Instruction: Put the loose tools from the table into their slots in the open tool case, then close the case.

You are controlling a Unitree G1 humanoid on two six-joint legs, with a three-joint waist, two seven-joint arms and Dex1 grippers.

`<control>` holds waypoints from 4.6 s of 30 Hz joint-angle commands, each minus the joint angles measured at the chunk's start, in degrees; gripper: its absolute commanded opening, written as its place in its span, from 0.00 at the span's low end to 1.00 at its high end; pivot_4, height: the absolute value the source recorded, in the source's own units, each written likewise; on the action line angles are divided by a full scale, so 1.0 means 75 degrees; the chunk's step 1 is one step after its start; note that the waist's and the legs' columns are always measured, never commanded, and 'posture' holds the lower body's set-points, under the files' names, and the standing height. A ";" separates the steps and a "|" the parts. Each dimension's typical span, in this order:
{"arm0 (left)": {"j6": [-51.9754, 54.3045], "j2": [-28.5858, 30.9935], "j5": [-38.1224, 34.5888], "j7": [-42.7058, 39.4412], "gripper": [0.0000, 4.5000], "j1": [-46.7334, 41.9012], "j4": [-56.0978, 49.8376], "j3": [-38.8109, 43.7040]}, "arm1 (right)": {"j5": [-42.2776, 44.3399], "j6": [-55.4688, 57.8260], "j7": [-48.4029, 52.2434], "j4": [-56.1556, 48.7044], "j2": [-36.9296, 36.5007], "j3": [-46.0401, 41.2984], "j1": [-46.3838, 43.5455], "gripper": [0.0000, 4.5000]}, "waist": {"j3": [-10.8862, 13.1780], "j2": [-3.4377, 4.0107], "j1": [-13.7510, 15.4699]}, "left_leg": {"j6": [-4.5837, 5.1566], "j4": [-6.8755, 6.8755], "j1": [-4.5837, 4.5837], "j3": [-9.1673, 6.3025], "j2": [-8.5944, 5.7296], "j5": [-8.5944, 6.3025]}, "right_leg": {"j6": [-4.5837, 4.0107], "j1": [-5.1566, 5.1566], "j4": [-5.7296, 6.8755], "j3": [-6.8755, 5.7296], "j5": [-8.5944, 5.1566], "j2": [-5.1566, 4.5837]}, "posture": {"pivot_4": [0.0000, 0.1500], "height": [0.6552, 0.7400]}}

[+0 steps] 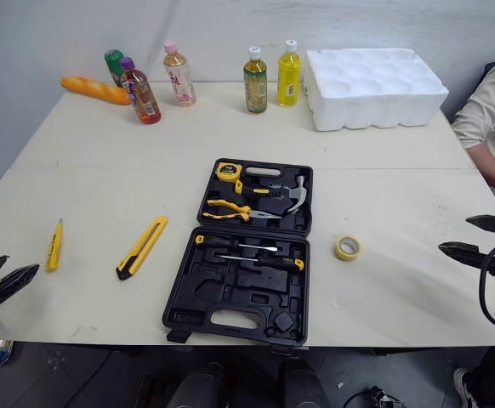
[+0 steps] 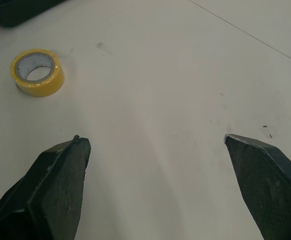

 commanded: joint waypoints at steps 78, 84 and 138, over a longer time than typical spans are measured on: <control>0.2495 0.1505 0.0078 0.1277 0.12 -0.2221 -0.4955 -0.3576 | 0.2776 0.2957 -0.1525 -0.6303 0.1423 0.3086 -0.2469 1.00 | 0.0039 -0.0048 0.0028 | -0.0035 -0.0006 -0.0047 -0.0035 -0.0001 -0.0006 | 0.0002 -0.0002 -0.0079 -0.0029 0.0002 -0.0007 | 1.00 1.00; 0.1969 0.2003 0.0416 -0.0974 0.12 -0.4608 -0.4941 -0.6622 | 0.2748 0.3142 -0.1976 -0.7072 0.1246 0.2600 -0.1150 1.00 | 0.0039 -0.0041 0.0038 | -0.0053 -0.0077 -0.0052 -0.0035 -0.0004 0.0013 | 0.0004 -0.0011 -0.0125 -0.0038 0.0003 0.0003 | 1.00 1.00; -0.0648 -0.1478 0.1621 -0.2716 0.01 -0.5110 -0.1563 -0.7618 | 0.3089 0.3438 -0.3270 -0.8113 0.1375 0.2291 0.0242 1.00 | 0.0047 -0.0053 0.0211 | 0.0016 0.0104 -0.0119 -0.0043 -0.0011 0.0031 | 0.0061 -0.0027 -0.0001 -0.0025 0.0034 0.0016 | 1.00 1.00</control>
